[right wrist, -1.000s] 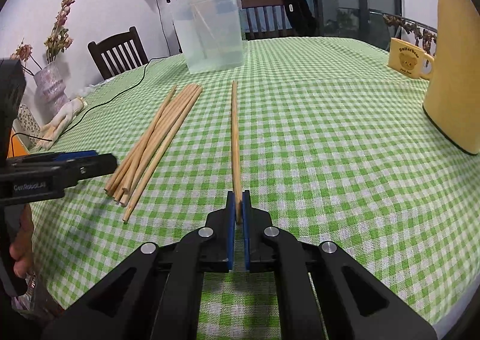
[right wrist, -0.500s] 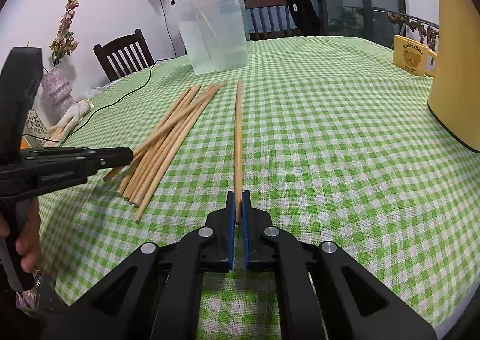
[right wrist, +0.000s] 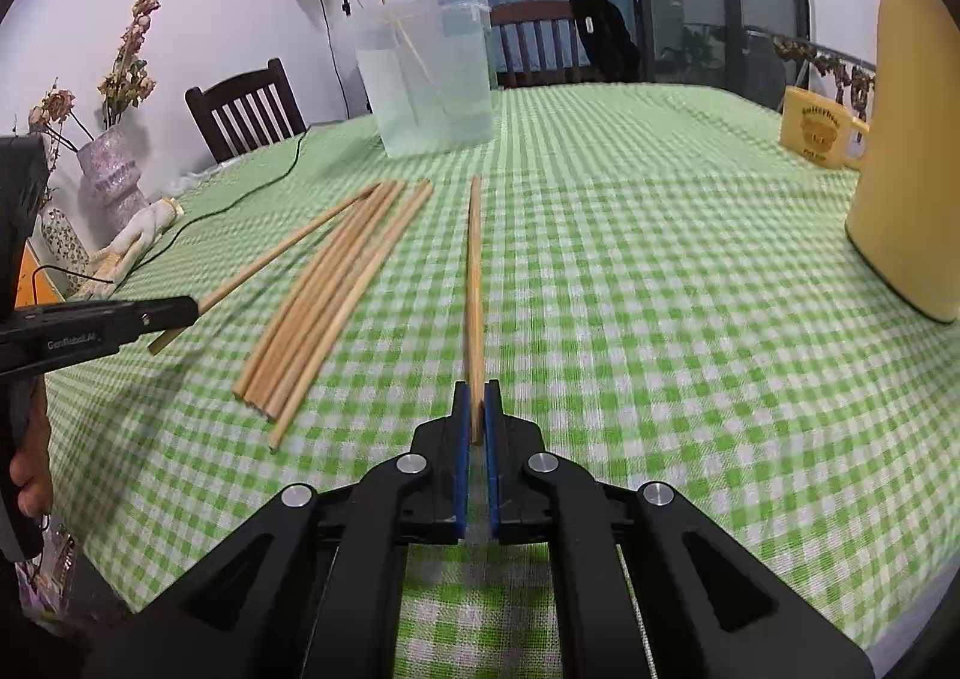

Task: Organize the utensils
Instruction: 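Close the left tool on a wooden chopstick while the right tool lifts its chopstick, then carry both held chopsticks up toward the clear plastic box with both tools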

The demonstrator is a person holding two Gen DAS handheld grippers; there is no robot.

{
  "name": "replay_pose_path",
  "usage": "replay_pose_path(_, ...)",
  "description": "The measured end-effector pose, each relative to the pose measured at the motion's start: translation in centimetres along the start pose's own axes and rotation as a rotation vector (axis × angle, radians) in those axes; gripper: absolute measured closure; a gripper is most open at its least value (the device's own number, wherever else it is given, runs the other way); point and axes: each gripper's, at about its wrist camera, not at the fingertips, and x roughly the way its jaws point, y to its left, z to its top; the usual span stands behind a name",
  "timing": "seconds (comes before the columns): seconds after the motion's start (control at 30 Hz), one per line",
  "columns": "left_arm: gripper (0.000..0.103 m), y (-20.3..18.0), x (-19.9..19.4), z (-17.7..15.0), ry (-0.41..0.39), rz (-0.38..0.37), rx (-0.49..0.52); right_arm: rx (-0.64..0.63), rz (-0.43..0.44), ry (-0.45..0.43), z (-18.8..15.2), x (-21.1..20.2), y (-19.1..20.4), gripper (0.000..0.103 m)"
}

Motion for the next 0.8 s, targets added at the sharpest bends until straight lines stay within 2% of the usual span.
replay_pose_path(0.3,0.099,0.6,-3.7,-0.1,-0.078,0.004,0.028,-0.06,-0.014,-0.052,1.1,-1.6,1.5,0.098)
replay_pose_path(0.6,0.099,2.3,-4.7,-2.3,-0.082,0.012,-0.028,-0.093,-0.028,-0.068,0.6,-3.0,2.6,0.098)
replay_pose_path(0.8,0.099,2.5,-7.9,-1.2,-0.166,0.031,-0.015,-0.119,-0.04,-0.124,1.8,-4.9,2.9,0.098)
